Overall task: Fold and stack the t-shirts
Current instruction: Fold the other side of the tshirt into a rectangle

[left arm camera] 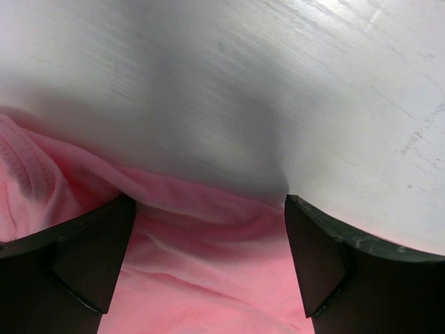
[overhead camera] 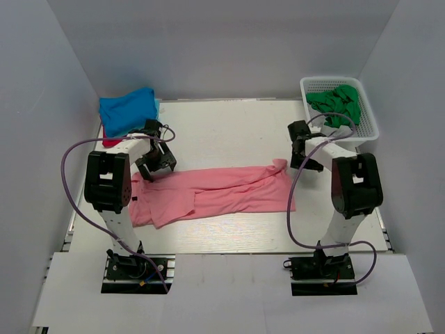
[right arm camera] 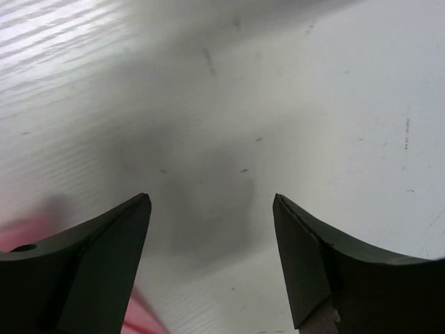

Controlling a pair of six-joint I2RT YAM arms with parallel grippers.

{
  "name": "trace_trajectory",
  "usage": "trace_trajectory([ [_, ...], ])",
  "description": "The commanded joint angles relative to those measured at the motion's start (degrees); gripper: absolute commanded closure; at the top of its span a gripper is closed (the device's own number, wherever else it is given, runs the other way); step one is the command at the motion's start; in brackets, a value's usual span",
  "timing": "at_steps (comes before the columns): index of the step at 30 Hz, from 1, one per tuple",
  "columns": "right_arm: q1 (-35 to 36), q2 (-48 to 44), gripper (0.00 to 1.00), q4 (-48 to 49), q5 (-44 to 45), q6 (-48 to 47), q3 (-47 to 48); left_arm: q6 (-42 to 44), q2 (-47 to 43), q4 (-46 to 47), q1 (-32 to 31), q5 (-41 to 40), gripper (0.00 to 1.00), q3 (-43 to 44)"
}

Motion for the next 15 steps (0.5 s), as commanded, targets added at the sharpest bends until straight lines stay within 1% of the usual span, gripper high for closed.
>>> trace_trajectory([
  [1, -3.20, -5.86, 0.25, 0.73, -0.08, 2.30, -2.17, 0.15, 6.50, -3.47, 1.76, -1.91, 0.01, -4.79],
  [4, -4.96, -9.55, 0.28, 1.27, -5.09, 2.47, -3.67, 0.15, 6.50, -3.47, 1.76, -1.91, 0.01, -4.79],
  [6, -5.50, -12.53, 0.32, 2.32, -7.29, 2.65, -5.24, -0.38, 7.03, -3.47, 1.76, -1.91, 0.01, -4.79],
  [7, -6.28, -13.42, 0.32, 4.85, -10.00, 2.04, -7.08, -0.38, 7.03, -3.47, 1.76, -1.91, 0.01, -4.79],
  [8, -6.38, -15.17, 0.32, 5.66, -13.68, 0.64, -7.44, -0.38, 7.03, -3.47, 1.76, -1.31, 0.01, -4.79],
  [9, -6.20, -16.23, 0.32, 6.28, -15.28, 0.10, -7.45, -0.38, 7.03, -3.47, 1.76, -1.30, 0.01, -4.27],
  [10, -5.77, -16.76, 0.32, 8.81, -22.69, -1.03, -7.53, -0.38, 7.03, -3.47, 1.76, -1.30, 0.01, -4.26],
  [12, -4.45, -17.12, 0.34, 10.49, -26.70, -2.53, -6.93, -0.38, 7.03, -3.47, 1.76, -1.30, 0.01, -4.26],
  [13, -3.66, -15.47, 0.34, 10.76, -28.46, -4.28, -3.87, -0.38, 7.03, -3.47, 1.76, -1.30, 0.01, -4.26],
  [14, -0.69, -14.32, 0.34, 10.59, -30.48, -5.34, -2.71, -0.38, 7.03, -3.47, 1.76, -0.78, 0.01, -4.26],
  [15, 0.73, -13.26, 0.34, 10.07, -30.59, -5.96, -0.96, -0.38, 7.03, -3.47, 1.76, -0.77, 0.01, -3.74],
])
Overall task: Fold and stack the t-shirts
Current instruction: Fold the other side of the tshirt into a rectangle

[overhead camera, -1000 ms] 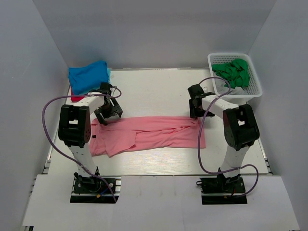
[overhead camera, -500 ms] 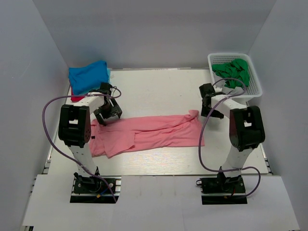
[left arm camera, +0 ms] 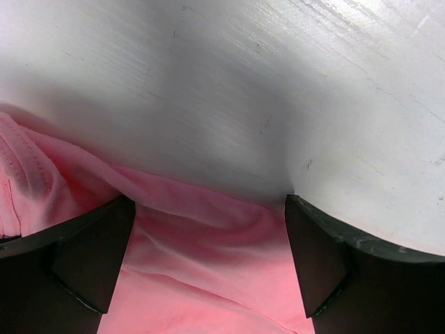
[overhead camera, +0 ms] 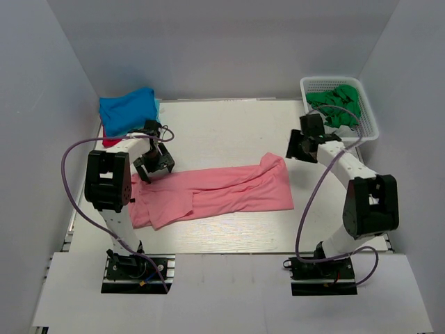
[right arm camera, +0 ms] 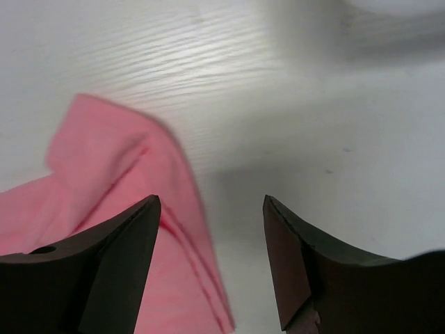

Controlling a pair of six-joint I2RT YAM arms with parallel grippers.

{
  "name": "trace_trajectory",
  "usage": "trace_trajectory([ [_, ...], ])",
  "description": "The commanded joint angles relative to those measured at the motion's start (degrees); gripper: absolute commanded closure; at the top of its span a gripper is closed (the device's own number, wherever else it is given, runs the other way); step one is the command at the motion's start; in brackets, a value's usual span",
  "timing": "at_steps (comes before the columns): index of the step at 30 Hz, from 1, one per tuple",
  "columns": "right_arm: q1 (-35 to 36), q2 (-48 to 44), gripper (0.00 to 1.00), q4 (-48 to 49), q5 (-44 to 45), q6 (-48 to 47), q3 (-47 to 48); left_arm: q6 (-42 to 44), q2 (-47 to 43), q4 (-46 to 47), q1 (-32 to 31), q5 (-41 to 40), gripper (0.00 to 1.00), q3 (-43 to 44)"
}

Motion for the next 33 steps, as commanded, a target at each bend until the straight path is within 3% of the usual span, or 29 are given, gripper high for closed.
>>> trace_trajectory([
  [1, 5.63, 5.92, 0.32, 2.01, -8.91, -6.13, 9.13, -0.40, 6.44, -1.48, 1.27, 1.09, 0.01, -4.06],
  [4, 11.61, 12.69, 0.32, -0.02, -5.92, -4.94, 15.91, -0.40, 6.44, -1.48, 1.27, 1.61, 0.01, -4.06],
  [8, 14.26, 19.21, 0.32, -3.46, -0.49, -2.81, 22.97, -0.40, 5.91, -0.96, 1.27, 1.61, 0.01, -4.59],
  [14, 18.04, 30.02, 0.39, -9.78, 11.20, -3.44, 34.04, -0.40, 5.39, -0.96, 1.27, 2.14, 0.01, -4.59],
  [24, 18.48, 32.68, 0.41, -12.79, 17.73, 2.11, 28.00, -0.40, 4.86, -0.35, 1.27, 2.14, 0.01, -5.64],
  [26, 17.95, 33.20, 0.45, -10.59, 17.72, 2.20, 26.85, -0.40, 4.86, -0.34, 1.27, 2.76, 0.01, -5.65],
  [27, 18.04, 33.64, 0.54, -9.54, 18.60, 2.02, 26.58, -0.40, 4.86, -0.34, 1.27, 2.76, 0.01, -5.65],
  [32, 18.21, 34.44, 0.73, -6.63, 22.37, 2.55, 27.55, 0.13, 4.86, -0.34, 1.27, 2.76, 0.01, -5.12],
  [33, 18.13, 34.26, 0.86, -6.63, 22.99, 2.90, 27.55, 0.13, 4.86, -0.34, 1.27, 2.76, 0.01, -5.12],
])
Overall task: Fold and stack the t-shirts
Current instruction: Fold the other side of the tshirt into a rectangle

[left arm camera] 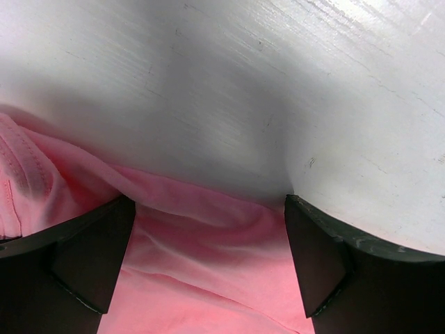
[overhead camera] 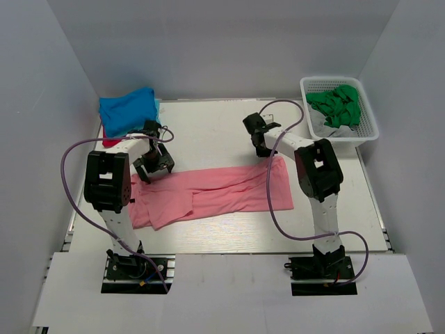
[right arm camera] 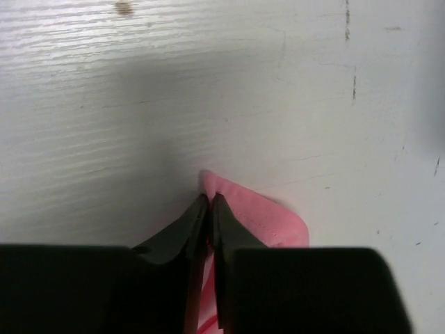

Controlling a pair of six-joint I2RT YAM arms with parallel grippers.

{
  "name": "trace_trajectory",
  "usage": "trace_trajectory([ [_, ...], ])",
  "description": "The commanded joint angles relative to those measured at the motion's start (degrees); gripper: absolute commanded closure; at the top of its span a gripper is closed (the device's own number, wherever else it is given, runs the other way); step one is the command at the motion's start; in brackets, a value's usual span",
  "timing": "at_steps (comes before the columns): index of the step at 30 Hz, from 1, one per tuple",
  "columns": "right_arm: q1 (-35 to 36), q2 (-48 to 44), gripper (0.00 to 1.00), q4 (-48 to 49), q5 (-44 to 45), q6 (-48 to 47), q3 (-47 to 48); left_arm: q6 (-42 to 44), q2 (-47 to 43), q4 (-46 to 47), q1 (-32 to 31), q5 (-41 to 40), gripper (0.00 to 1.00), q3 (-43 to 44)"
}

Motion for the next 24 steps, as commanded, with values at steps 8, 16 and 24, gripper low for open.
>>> trace_trajectory([
  [8, -0.78, -8.41, 0.98, 3.52, 4.39, 5.87, -9.12, -0.18, 4.77, -0.67, 1.17, 2.98, 0.01, -5.10],
  [16, -3.24, -23.19, 1.00, 21.32, -7.64, 6.75, -27.05, -0.18, 5.29, -0.67, 1.17, 2.98, 0.01, -5.63],
  [24, -5.70, -28.47, 1.00, 34.53, -13.99, 2.89, -33.85, -0.18, 5.29, -0.67, 1.17, 2.98, 0.01, -5.10],
])
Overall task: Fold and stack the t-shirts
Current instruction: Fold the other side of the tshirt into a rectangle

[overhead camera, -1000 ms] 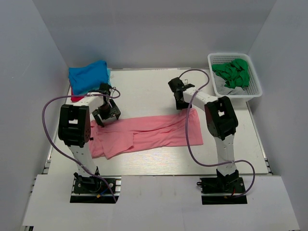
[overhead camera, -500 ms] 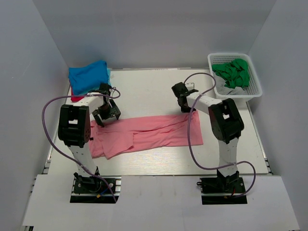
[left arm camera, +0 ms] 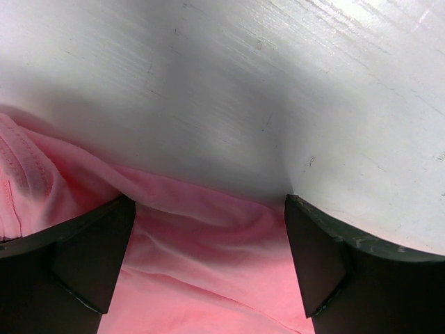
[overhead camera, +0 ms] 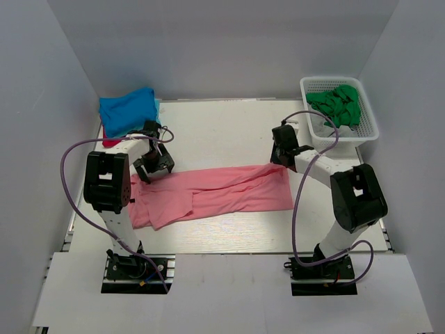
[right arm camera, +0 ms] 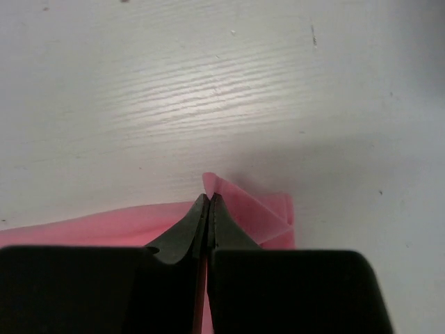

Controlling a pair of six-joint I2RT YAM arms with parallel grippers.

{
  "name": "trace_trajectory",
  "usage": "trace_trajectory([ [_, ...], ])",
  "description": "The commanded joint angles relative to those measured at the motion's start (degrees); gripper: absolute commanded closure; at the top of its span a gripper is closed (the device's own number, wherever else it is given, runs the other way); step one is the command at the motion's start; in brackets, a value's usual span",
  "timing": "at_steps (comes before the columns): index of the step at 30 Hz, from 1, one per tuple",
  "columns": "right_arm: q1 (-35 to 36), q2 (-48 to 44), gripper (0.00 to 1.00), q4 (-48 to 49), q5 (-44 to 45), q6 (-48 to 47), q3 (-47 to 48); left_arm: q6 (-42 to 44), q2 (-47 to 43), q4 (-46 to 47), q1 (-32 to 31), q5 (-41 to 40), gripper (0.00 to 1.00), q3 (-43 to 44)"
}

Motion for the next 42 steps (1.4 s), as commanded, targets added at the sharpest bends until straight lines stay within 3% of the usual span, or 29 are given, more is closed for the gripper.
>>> trace_trajectory([
  [1, -1.09, -1.43, 1.00, 10.57, -4.67, -2.25, 0.22, -0.48, 5.73, -1.76, 1.19, 2.35, 0.01, -4.55],
  [8, -3.12, -4.50, 1.00, 10.23, -7.83, -2.17, 0.68, -0.48, 5.20, -1.76, 1.19, 2.34, 0.01, -4.55],
  [25, -6.19, -14.44, 0.99, 10.84, -8.91, 1.88, -16.64, -0.48, 5.20, -2.29, 1.19, 1.29, 0.01, -4.55],
  [26, -6.19, -14.62, 0.90, 10.76, -7.86, 1.79, -17.34, -0.48, 5.20, -2.29, 1.19, 1.29, 0.01, -4.55],
  [28, -6.45, -15.32, 0.89, 10.40, -6.89, 3.19, -18.48, -0.48, 5.20, -2.29, 1.19, 1.29, 0.01, -4.55],
  [30, -6.89, -16.72, 0.69, 8.91, -4.17, 4.33, -20.50, -0.48, 5.20, -2.29, 1.19, 1.29, 0.01, -4.55],
  [31, -7.07, -17.95, 0.52, 5.78, -2.42, 4.86, -21.38, -0.48, 5.20, -2.29, 1.19, 1.29, 0.01, -4.55],
  [35, -8.38, -23.48, 0.10, 0.21, 2.52, 6.89, -24.02, -1.01, 5.73, -2.29, 1.19, 1.29, 0.01, -4.55],
  [40, -8.83, -29.82, 0.10, 3.19, -3.09, 1.89, -24.65, -1.01, 5.73, -2.29, 1.19, 0.76, 0.01, -3.50],
  [42, -8.57, -29.04, 0.10, 4.95, -11.09, -0.40, -23.07, -1.01, 5.73, -2.82, 1.19, 0.76, 0.01, -2.97],
])
